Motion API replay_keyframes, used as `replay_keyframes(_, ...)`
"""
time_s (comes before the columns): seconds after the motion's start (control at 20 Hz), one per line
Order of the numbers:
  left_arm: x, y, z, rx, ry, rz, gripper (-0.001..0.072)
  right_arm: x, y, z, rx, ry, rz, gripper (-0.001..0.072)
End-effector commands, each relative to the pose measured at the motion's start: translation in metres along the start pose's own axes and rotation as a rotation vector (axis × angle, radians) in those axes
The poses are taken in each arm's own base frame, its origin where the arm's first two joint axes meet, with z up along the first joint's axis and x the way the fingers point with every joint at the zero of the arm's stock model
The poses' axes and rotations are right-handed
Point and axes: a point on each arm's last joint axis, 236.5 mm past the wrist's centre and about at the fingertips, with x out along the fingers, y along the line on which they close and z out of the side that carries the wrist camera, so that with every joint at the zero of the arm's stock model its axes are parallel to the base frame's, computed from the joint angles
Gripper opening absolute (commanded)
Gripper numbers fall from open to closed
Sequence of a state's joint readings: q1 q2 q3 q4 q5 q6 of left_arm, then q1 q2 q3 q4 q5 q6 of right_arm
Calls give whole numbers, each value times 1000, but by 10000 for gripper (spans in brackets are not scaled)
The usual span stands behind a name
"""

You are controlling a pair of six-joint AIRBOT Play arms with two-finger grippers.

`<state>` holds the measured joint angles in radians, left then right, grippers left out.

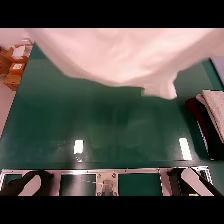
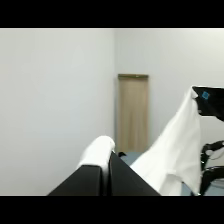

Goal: Fold the shirts.

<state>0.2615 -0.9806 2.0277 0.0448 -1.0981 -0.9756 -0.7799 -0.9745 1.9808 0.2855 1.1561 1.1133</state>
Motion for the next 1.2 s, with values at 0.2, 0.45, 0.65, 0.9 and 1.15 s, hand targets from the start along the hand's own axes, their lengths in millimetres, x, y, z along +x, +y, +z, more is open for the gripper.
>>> replay_keyframes(0.2,-31,39,-17,-8,138,390,25,-5,-12,-3,-145,65,-199,17)
replay_keyframes(0.45,-57,150,-179,-433,424,538,25,-39,-133,-104,134,290,-398,17)
replay_keyframes(0.65,-62,209,-376,-668,599,585,25,-74,-246,-288,455,512,-594,17)
replay_keyframes(0.9,-72,274,-532,-694,689,720,25,-120,-342,-458,818,655,-745,17)
replay_keyframes(1.15,-97,308,-595,-688,714,823,26,-141,-389,-547,1000,703,-793,18)
